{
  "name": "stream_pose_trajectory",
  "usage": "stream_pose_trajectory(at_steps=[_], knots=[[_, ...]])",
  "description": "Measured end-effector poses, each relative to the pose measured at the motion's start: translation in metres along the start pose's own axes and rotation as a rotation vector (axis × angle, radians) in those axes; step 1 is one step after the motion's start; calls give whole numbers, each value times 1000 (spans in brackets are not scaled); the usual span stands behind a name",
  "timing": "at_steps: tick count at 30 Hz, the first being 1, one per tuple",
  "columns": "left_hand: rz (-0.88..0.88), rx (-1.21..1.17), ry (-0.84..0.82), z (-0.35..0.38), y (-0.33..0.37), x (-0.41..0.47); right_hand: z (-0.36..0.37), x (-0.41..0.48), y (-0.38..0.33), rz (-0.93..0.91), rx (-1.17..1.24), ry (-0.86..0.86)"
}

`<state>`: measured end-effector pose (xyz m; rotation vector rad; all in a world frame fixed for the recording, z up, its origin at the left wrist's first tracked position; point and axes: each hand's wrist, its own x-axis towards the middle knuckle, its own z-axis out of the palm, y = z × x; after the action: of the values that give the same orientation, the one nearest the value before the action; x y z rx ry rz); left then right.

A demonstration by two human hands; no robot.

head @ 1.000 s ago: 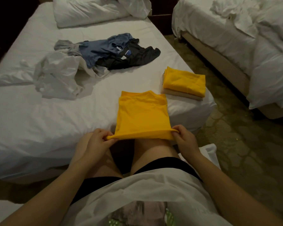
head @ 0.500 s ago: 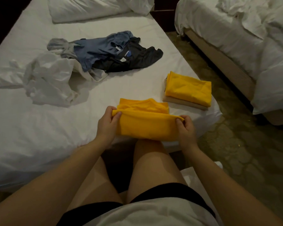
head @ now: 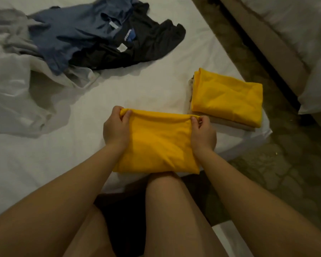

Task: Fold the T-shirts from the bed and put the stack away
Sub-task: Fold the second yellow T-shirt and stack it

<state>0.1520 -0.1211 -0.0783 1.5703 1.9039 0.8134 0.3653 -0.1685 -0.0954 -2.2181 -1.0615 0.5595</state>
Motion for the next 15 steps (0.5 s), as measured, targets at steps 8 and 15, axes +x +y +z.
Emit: stream_pose_trajectory(at_steps=[8, 15], knots=[[-171, -60, 50, 8, -11, 2, 13, 6, 3, 106, -39, -28], [-320, -82, -224, -17, -18, -45, -9, -22, 11, 251, -45, -337]])
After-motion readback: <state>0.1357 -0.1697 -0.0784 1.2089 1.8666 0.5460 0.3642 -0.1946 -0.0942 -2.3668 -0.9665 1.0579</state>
